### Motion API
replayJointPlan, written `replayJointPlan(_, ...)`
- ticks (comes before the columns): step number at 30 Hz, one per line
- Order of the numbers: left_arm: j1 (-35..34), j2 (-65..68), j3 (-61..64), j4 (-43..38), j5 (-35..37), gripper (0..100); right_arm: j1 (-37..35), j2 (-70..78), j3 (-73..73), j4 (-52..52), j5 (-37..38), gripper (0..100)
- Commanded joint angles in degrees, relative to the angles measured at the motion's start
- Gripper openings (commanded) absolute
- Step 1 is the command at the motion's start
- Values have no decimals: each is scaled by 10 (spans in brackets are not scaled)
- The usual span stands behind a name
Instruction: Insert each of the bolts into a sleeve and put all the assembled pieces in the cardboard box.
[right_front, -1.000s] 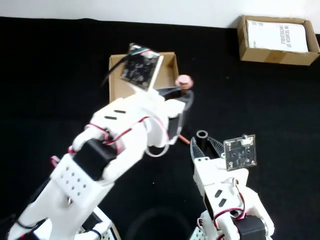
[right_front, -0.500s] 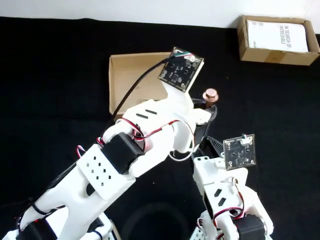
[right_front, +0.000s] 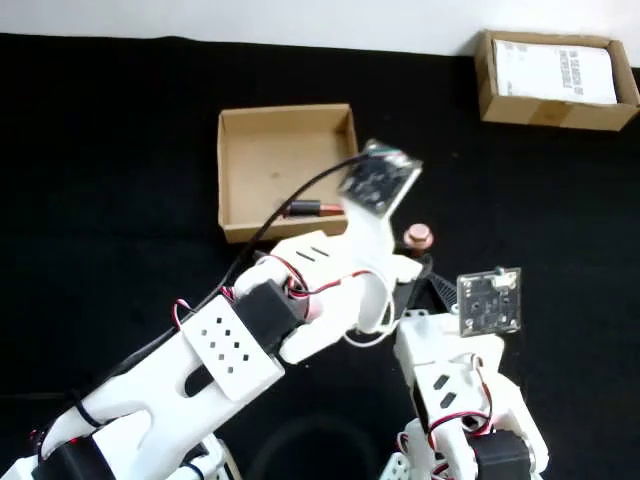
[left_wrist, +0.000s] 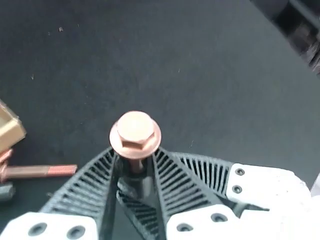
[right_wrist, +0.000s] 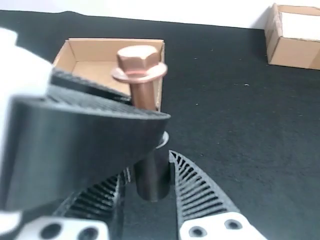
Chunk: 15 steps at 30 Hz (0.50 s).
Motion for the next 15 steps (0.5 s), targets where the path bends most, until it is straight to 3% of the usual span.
replayJointPlan(1,1,-34,19,0,16,8,22,-3,-7,-14,-3,8)
replayJointPlan(8,-21,-88,62,3,15,34,22,-3,-5,-15,-3,8)
replayJointPlan(15,-23,-122,42,127,15,255,23,-2,-5,-15,-3,8)
